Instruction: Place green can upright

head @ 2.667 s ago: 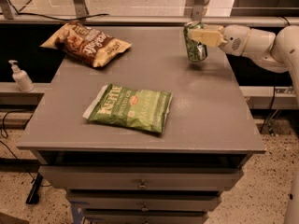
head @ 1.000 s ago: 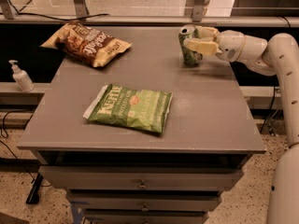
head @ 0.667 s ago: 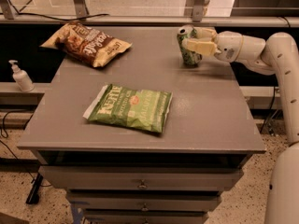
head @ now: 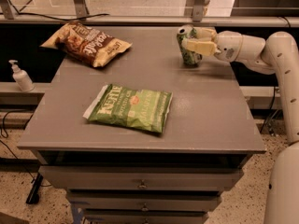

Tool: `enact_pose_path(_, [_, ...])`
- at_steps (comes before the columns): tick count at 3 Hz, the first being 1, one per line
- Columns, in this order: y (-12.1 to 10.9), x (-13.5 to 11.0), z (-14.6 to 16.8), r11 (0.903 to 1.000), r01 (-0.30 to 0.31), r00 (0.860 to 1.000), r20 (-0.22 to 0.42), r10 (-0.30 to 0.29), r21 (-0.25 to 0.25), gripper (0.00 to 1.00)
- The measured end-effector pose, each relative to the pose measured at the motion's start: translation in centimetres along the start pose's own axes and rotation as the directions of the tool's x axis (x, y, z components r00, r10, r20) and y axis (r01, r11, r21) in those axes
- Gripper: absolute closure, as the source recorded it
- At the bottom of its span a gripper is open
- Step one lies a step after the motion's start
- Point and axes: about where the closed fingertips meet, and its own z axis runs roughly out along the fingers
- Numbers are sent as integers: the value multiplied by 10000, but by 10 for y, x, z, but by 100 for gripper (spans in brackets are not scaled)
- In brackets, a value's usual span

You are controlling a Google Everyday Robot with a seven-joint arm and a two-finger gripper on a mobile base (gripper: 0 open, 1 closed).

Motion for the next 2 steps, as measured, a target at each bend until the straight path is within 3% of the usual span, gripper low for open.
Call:
enact_pose_path(1, [0, 0, 0, 10000, -3, 10000, -3, 3, 3, 19])
enact_pose_path(2, [-5, 11, -25, 9974, -400, 9983, -403, 425, 602, 37])
